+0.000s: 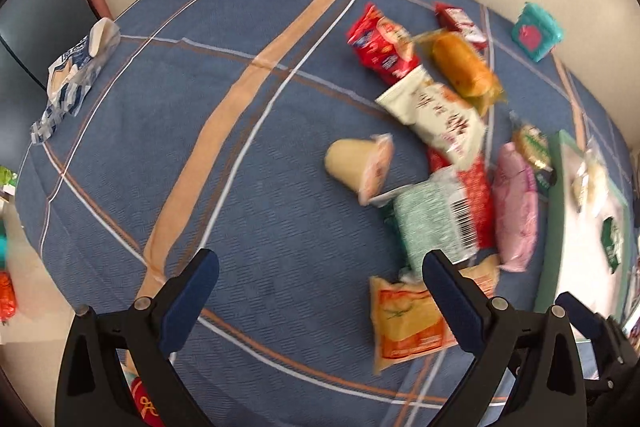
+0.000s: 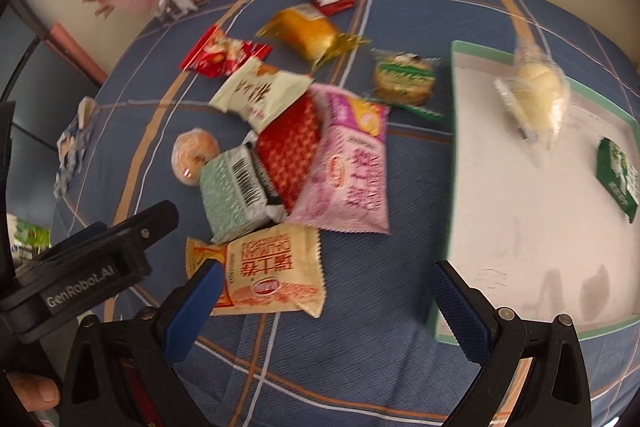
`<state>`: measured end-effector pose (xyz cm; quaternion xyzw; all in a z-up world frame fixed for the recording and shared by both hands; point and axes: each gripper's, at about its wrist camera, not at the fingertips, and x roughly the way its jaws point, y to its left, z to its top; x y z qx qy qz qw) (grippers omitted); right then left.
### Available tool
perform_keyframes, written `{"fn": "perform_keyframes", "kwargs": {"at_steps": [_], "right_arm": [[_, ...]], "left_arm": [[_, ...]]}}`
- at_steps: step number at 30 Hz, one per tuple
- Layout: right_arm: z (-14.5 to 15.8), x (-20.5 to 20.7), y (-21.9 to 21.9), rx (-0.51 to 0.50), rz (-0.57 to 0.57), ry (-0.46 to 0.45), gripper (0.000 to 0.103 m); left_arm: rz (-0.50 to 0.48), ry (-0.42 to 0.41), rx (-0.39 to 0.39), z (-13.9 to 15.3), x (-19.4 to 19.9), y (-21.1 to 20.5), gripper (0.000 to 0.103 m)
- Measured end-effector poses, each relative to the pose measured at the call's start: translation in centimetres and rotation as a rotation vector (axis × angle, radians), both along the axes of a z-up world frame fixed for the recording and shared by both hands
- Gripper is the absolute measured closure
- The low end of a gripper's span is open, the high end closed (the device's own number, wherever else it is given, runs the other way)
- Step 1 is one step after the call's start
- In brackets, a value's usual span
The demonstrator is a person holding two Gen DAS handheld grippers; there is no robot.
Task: Organize snacks
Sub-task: 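Grasp Dali Yuan swiss roll with right tool while left reaches toward pudding cup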
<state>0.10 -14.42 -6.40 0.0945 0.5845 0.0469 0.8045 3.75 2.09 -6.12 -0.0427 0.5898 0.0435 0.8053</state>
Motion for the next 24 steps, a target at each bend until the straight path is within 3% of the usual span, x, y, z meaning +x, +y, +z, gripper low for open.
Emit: {"fn": "perform_keyframes", "kwargs": {"at_steps": [11,15,19,24], "right_arm": [[-1.9,1.3,5.9,-0.025,0.163,0.034,0.0],[-3.1,1.6,7.7,-0.079,0.201,0.052,0.0],[-3.9,1.6,8.8,-0.135,0.21,0.064,0.0],[-4.0,1.6,7.5,-0.122,0.141,0.073,0.001]], "left_arm": [[0.07,0.019,-0.038,-1.4,-0.3,3.5,0.001],[0.081,0.013,-0.043,-1.4,-0.3,4.3,0.001],[0.081,0.015,-0.052,-1.7,-0.2,4.6,0.001],[0.072,0.015,-0.058,-1.8,-0.2,4.5,0.001]]}}
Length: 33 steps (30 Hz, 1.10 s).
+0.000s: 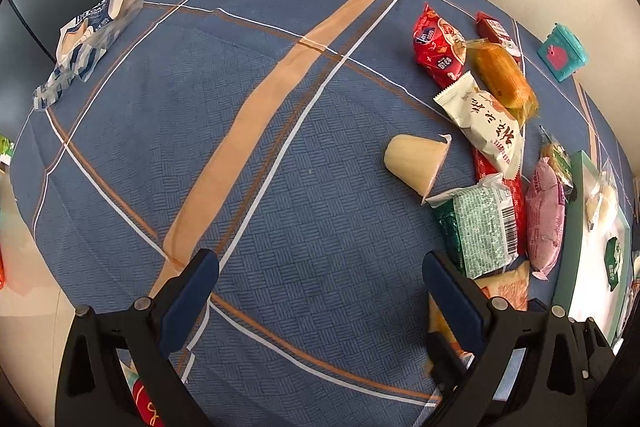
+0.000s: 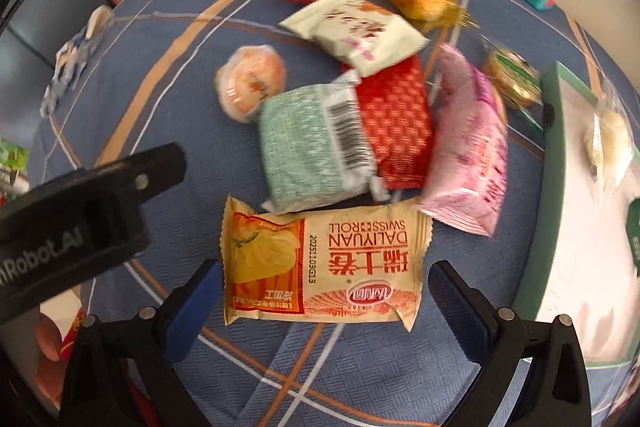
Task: Organize snacks
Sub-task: 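Grasp Dali Yuan swiss roll with right tool while left reaches toward pudding cup, then grasp the yellow pudding cup with left tool while right lifts swiss roll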
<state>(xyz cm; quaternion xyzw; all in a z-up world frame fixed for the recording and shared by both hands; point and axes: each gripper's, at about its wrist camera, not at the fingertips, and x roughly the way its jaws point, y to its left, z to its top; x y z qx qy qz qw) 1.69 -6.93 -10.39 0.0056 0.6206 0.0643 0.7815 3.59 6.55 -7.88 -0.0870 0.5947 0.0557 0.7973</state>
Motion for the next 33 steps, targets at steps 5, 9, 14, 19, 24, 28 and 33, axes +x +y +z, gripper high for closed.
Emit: {"fn": "perform_keyframes", "kwargs": {"at_steps": [5,9,14,19,24,28,33], "right_arm": [[-0.1,-0.2,-1.4,0.013,-0.059,0.005,0.003],[-0.3,0.2,-1.3,0.015,-0.059,-0.006,0.007],[-0.3,-0.1,-1.1,0.003,-0.045,-0.015,0.013],[0.7,0.3,-1.6,0.019,-0.043,-0.025,0.022],[0.9,0.1,-1.2,0.028,-0.035,-0.038,0.026],[1.9,-0.9,-1.8,0.031,-0.029,-0.044,0.03],[3.8,-2.3,-2.7,0.055,-0.034,-0.064,0.031]], "left_arm": [[-0.002,0.001,-0.009,0.1,-0.4,-0.6,0.002],[-0.002,0.003,-0.015,0.1,-0.5,-0.7,0.001],[-0.009,0.003,-0.018,0.1,-0.4,-0.8,0.001],[-0.006,0.005,-0.022,0.2,-0.5,-0.9,0.001],[-0.007,0.005,-0.023,0.1,-0.4,-0.8,0.002],[-0.003,0.003,-0.03,0.3,-0.4,-0.9,0.002],[0.009,-0.007,-0.051,0.6,-0.5,-0.7,0.002]]}}
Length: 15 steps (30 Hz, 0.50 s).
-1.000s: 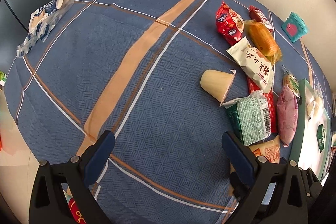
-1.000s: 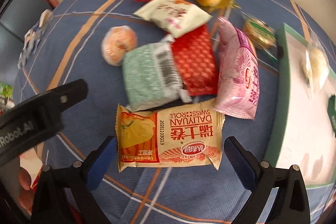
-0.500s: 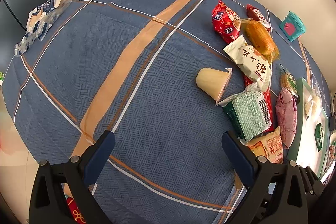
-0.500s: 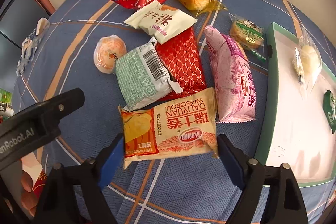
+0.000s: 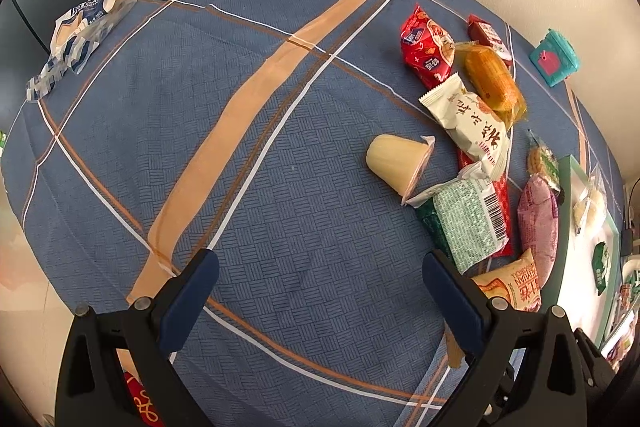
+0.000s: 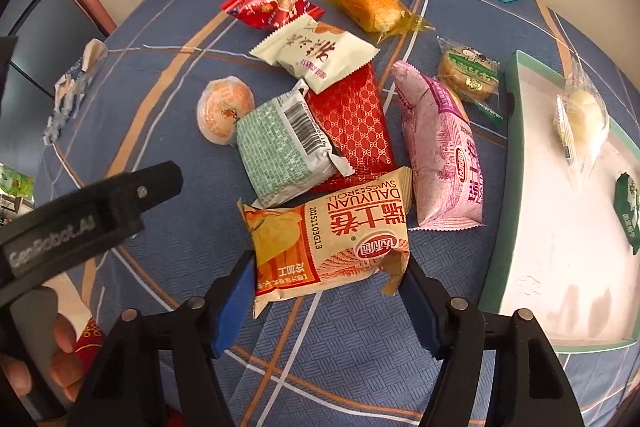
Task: Organize snacks
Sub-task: 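Grasp the yellow pudding cup with left tool while right lifts swiss roll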
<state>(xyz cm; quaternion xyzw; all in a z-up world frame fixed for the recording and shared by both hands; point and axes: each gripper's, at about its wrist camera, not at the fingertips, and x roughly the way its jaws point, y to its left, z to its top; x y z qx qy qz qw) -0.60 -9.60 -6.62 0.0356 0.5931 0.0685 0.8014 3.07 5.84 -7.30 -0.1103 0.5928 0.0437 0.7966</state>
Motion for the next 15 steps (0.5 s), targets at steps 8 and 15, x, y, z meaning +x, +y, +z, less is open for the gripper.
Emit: {"fn": "perform_keyframes", "kwargs": {"at_steps": [8,15], "right_arm": [[3.0,-0.9,-2.0,0.061,-0.043,-0.073,0.031],[3.7,-0.2,-5.8,0.057,-0.174,-0.104,0.031]], "left_arm": [[-0.001,-0.028,-0.046,0.4,0.4,-0.2,0.002],[-0.06,-0.047,-0.04,0.8,2.1,-1.6,0.006]]}}
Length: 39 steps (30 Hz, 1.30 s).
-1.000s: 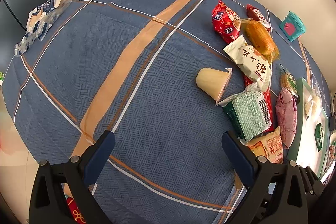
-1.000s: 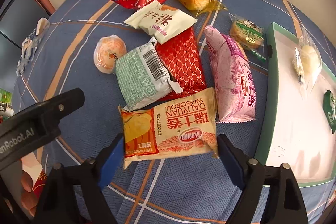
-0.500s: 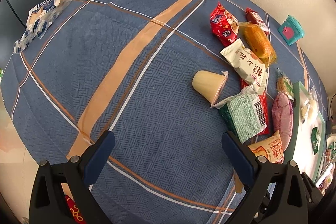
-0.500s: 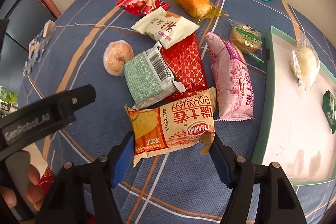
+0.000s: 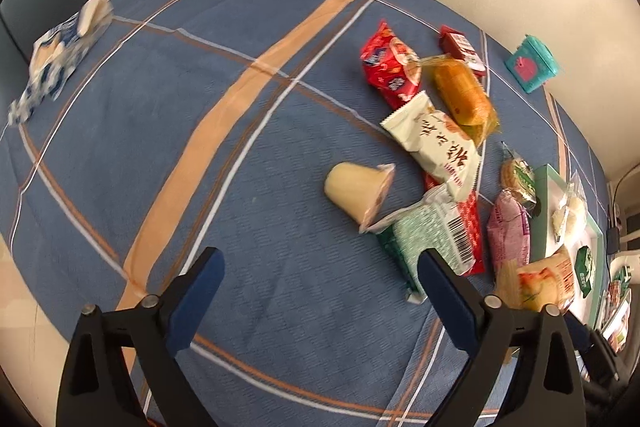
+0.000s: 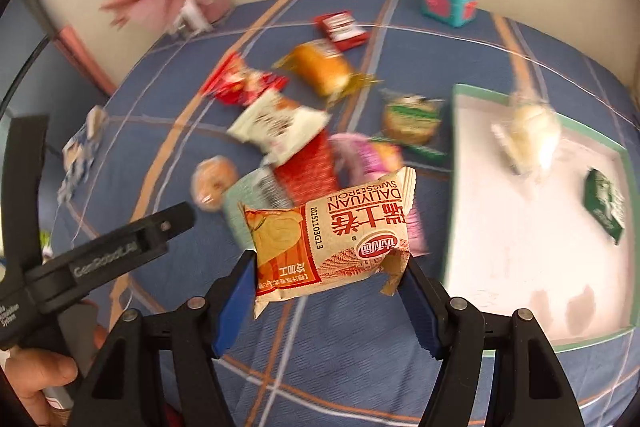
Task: Organize snacks
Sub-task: 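Grasp the yellow pudding cup with left tool while right lifts swiss roll, then carry pudding cup with left tool while right carries swiss roll to tray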
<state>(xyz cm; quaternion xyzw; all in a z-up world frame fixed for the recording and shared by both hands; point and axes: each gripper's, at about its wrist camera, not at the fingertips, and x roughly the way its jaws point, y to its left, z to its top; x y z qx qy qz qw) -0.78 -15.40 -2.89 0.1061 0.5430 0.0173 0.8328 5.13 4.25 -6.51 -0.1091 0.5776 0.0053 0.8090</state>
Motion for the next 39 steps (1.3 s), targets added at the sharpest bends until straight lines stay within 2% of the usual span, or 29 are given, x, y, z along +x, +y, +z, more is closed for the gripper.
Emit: {"fn": "perform_keyframes", "kwargs": {"at_steps": [2,4,9,13,21,32,39], "right_arm": [[0.1,0.3,-1.4,0.021,-0.041,0.008,0.031],[0.2,0.6,-2.4,0.031,-0.075,0.007,0.031],[0.1,1.3,-3.9,0.046,-0.12,0.002,0.031],[-0.4,1.8,-4.3,0.054,-0.132,0.006,0.031],[-0.3,2.0,-4.3,0.049,-0.132,0.009,0.031],[-0.3,2.0,-4.2,0.055,-0.133,0.012,0.031],[-0.1,1.8,-4.6,0.079,-0.134,0.003,0.031]], "left_arm": [[-0.014,-0.002,-0.001,-0.2,0.8,-0.4,0.007],[-0.03,-0.002,-0.002,-0.4,1.5,-0.6,0.021],[-0.05,-0.003,0.0,-1.1,3.3,-1.0,0.029],[-0.07,-0.004,-0.001,-1.8,4.6,-1.3,0.041],[-0.087,0.024,-0.048,-3.3,5.8,-1.8,0.054],[-0.074,0.011,-0.054,-3.0,5.4,-1.6,0.063],[-0.029,-0.008,-0.051,-0.8,4.7,-1.2,0.063]]}}
